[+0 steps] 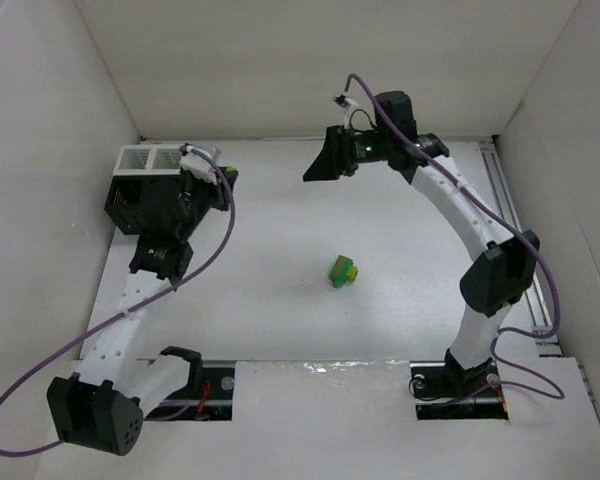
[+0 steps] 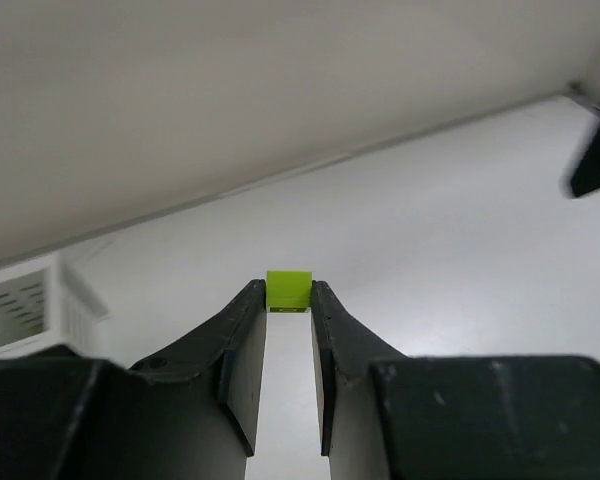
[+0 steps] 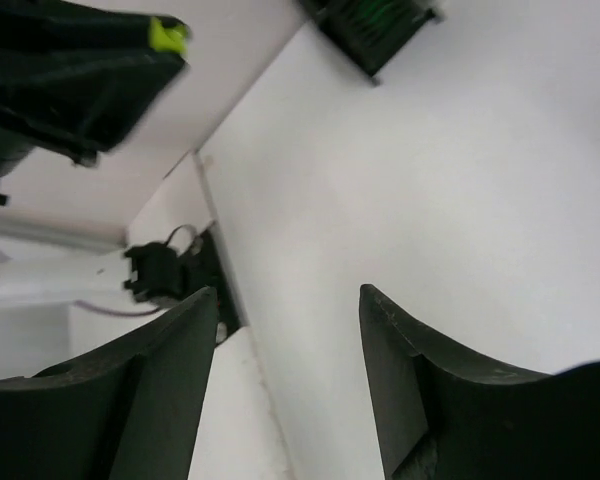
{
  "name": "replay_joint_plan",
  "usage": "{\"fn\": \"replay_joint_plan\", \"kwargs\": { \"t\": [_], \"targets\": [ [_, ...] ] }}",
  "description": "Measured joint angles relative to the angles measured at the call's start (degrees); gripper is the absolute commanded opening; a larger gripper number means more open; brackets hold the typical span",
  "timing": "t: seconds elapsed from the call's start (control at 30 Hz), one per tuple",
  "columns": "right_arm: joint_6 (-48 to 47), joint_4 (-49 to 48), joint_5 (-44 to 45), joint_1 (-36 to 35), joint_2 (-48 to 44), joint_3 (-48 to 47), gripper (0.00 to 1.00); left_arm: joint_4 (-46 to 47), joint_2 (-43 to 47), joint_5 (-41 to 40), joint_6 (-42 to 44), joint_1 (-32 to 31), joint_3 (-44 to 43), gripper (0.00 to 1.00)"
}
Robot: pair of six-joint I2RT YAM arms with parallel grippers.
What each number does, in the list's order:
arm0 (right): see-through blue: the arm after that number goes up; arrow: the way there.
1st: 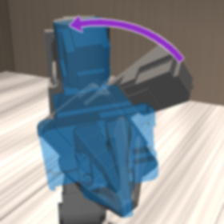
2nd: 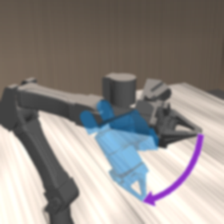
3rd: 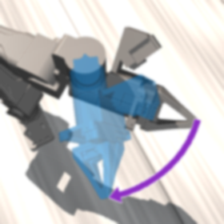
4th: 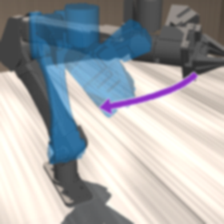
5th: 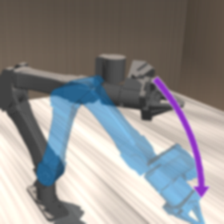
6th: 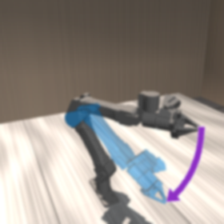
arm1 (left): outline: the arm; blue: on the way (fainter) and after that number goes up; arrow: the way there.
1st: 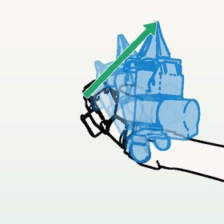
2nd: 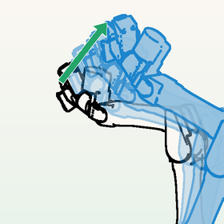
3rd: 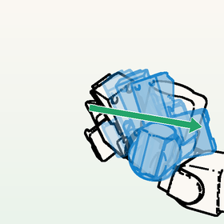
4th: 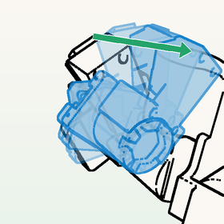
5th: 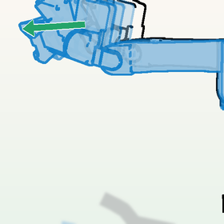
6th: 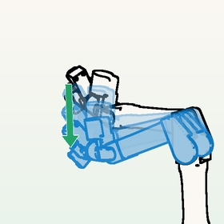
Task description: Sort the legos into containers by color
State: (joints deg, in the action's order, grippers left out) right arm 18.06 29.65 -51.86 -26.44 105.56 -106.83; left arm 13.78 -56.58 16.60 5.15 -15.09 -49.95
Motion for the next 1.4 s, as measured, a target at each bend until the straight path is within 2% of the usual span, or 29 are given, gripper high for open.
{"fn": "replay_joint_plan", "kwargs": {
  "t": [0.17,0.3,0.43,0.53,0.8,1.0,1.33,1.4],
  "targets": [
    [-2.9,2.2,5.4,6.6,-2.8,0.3,0.65,0.5,-2.7,-6.4,-1.9,8.8,-2.6,0.0],
    [-3.7,3.6,6.8,10.4,-3.7,2.6,0.65,-1.0,-6.9,-6.2,-4.2,14.3,-5.3,0.0],
    [-4.4,5.1,7.3,10.6,-3.9,5.0,0.65,-4.3,-11.0,-4.8,-6.1,18.5,-9.3,0.0],
    [-4.9,5.8,7.4,10.3,-4.0,5.6,0.65,-7.8,-13.4,-3.6,-6.9,20.0,-13.5,0.0],
    [-5.3,5.9,7.0,10.2,-4.2,5.6,0.66,-21.8,-25.4,-0.9,-6.8,22.5,-33.6,0.0],
    [-5.3,5.9,6.6,10.2,-4.7,5.6,0.66,-28.8,-28.5,-0.5,-5.4,23.5,-35.7,0.0],
    [-5.3,5.9,6.3,10.2,-4.7,5.6,0.66,-36.8,-37.6,5.4,-0.8,27.9,-42.6,0.0],
    [-5.3,5.9,6.1,10.2,-4.7,5.6,0.66,-37.4,-39.3,5.5,-0.5,28.3,-44.3,0.04]
  ]
}}
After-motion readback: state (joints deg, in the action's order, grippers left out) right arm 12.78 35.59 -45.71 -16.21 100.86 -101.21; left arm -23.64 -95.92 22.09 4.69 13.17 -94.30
